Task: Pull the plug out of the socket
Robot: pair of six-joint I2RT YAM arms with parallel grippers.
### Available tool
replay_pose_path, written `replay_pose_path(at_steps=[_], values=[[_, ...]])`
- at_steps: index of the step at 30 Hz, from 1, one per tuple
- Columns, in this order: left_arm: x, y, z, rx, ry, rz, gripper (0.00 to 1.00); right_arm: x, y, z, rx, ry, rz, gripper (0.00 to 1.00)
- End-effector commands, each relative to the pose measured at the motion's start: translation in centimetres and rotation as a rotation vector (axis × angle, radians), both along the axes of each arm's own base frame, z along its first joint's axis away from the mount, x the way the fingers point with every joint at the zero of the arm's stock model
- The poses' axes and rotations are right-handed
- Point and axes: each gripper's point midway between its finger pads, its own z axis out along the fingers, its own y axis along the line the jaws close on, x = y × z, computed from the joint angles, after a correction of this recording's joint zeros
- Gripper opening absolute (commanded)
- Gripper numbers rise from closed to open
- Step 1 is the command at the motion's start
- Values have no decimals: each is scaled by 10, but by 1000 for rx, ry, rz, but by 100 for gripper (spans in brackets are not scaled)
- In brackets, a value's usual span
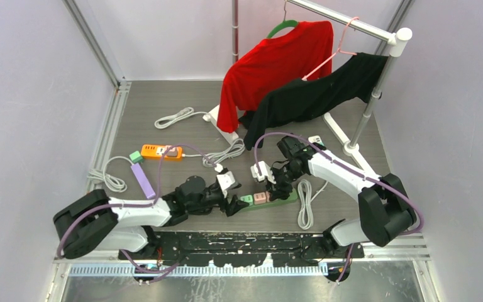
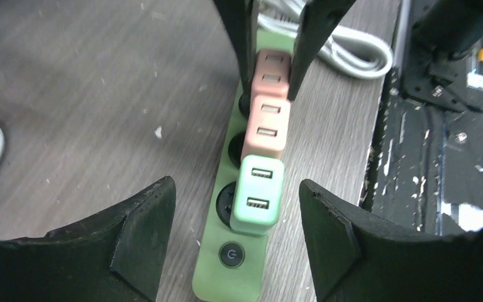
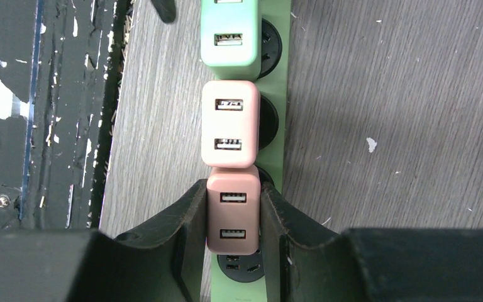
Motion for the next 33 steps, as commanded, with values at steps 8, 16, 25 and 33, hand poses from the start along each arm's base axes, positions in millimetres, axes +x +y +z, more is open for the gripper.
replay_pose_path(at_steps=[8, 16, 25, 33], values=[[-5, -19, 33, -93, -230, -98, 72, -11, 12, 12, 58, 46, 47, 1], [7, -45, 25, -108, -288, -126, 68, -12, 12, 11, 61, 47, 49, 1], [8, -65, 13, -136, -237, -143, 54, -12, 13, 11, 66, 45, 55, 1], [4, -62, -10, -92, -196, -158, 0, -13, 20, 22, 110, 68, 41, 1]])
